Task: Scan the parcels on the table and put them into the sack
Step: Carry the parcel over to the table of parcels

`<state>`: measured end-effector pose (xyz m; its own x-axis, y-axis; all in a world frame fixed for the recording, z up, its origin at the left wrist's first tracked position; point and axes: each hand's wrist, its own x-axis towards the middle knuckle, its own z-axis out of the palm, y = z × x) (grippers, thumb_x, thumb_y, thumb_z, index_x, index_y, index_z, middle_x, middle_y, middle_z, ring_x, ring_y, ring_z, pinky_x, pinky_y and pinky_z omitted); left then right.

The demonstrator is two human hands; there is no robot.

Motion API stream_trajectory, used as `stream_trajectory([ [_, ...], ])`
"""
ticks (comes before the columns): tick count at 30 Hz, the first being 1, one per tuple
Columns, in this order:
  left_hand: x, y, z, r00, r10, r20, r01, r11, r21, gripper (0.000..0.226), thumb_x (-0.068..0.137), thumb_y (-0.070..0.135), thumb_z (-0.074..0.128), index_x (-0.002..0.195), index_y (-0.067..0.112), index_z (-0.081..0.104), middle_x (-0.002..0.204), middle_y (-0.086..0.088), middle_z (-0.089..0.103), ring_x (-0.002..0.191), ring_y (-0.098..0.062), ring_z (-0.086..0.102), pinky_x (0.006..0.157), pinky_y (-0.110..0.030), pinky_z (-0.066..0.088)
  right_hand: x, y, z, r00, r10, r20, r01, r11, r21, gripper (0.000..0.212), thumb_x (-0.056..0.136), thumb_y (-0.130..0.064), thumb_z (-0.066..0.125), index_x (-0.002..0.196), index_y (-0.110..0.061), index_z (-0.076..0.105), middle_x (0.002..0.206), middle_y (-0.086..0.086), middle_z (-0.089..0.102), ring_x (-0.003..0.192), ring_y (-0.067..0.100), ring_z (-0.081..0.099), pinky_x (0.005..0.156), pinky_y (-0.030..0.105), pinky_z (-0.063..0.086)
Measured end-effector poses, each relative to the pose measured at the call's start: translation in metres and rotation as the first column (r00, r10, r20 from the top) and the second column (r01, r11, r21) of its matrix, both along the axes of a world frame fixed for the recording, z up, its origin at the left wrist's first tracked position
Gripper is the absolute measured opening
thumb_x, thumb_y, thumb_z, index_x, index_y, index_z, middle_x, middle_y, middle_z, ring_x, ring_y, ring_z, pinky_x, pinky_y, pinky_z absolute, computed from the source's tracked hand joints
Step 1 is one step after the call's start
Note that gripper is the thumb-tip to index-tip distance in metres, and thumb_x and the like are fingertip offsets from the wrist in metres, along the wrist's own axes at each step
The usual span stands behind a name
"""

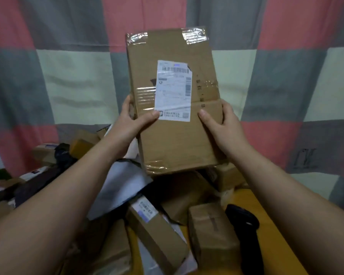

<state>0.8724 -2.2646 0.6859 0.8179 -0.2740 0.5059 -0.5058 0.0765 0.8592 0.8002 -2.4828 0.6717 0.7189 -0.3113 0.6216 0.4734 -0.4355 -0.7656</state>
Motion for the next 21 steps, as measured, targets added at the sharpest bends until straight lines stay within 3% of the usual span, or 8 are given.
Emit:
stream_trajectory([
  [4,-0.07,0.016,-0.017,0.998,0.041,-0.046,-0.039,0.999,0.037,0.089,0.059,0.05,0.081,0.134,0.043,0.034,0.111,0.015,0.065,0.097,-0.008,0.068,0.066,-0.024,0.056,-0.067,0.012,-0.016,0.999,0.036,-0.018,-0.035,0.999,0.031,0.055,0.089,-0.035,0.066,0.137,-0.018,0.043,0.109,-0.021,0.057,0.1,-0.007,0.056,0.083,0.012,0.048],
  [8,-0.126,0.031,-0.054,0.988,0.1,-0.119,-0.095,0.994,0.046,0.11,0.05,0.059,0.083,0.142,0.044,0.024,0.124,0.008,0.06,0.107,-0.014,0.064,0.09,-0.041,0.053,-0.123,0.016,-0.047,0.993,0.033,-0.113,-0.037,0.999,-0.039,0.064,0.086,-0.047,0.066,0.138,-0.02,0.039,0.117,-0.013,0.054,0.102,-0.001,0.055,0.083,0.02,0.047],
  [12,-0.166,0.045,-0.099,0.983,0.148,-0.11,-0.142,0.988,0.068,0.115,0.048,0.064,0.083,0.142,0.051,0.018,0.118,0.022,0.06,0.105,-0.009,0.064,0.093,-0.04,0.051,-0.16,0.018,-0.084,0.978,0.011,-0.209,-0.032,0.994,-0.102,0.051,0.086,-0.057,0.058,0.126,-0.031,0.041,0.108,-0.022,0.051,0.095,-0.005,0.052,0.073,0.017,0.042],
  [15,-0.191,0.059,-0.134,0.975,0.139,-0.175,-0.134,0.99,0.042,0.104,0.047,0.064,0.083,0.134,0.059,0.026,0.129,0.011,0.057,0.107,-0.012,0.065,0.087,-0.037,0.054,-0.169,0.01,-0.115,0.955,0.086,-0.283,-0.065,0.994,0.083,0.037,0.095,-0.057,0.041,0.11,-0.027,0.057,0.106,-0.007,0.066,0.092,0.007,0.063,0.071,0.026,0.05],
  [17,-0.206,0.067,-0.155,0.974,0.148,-0.17,-0.145,0.989,0.03,0.088,0.052,0.06,0.082,0.124,0.066,0.034,0.13,0.018,0.054,0.106,-0.002,0.063,0.079,-0.025,0.054,-0.168,0.003,-0.14,0.927,0.062,-0.37,0.008,0.983,0.185,0.038,0.098,-0.051,0.039,0.099,-0.021,0.061,0.098,0.004,0.067,0.088,0.018,0.064,0.074,0.035,0.051],
  [19,-0.218,0.073,-0.176,0.973,0.178,-0.149,-0.169,0.983,0.073,0.09,0.056,0.057,0.081,0.131,0.063,0.031,0.134,0.02,0.051,0.111,0.001,0.059,0.08,-0.02,0.053,-0.161,-0.009,-0.17,0.873,-0.14,-0.467,0.16,0.987,0.004,0.027,0.097,-0.042,0.05,0.1,-0.017,0.06,0.105,0.007,0.066,0.091,0.021,0.061,0.08,0.038,0.051],
  [21,-0.223,0.075,-0.196,0.965,0.214,-0.148,-0.197,0.972,0.126,0.102,0.058,0.057,0.084,0.14,0.056,0.024,0.139,0.015,0.048,0.117,-0.004,0.056,0.088,-0.023,0.05,-0.148,-0.018,-0.196,0.738,-0.315,-0.596,0.236,0.949,-0.209,0.032,0.094,-0.033,0.057,0.118,-0.011,0.056,0.121,0.013,0.06,0.103,0.028,0.058,0.088,0.042,0.05],
])
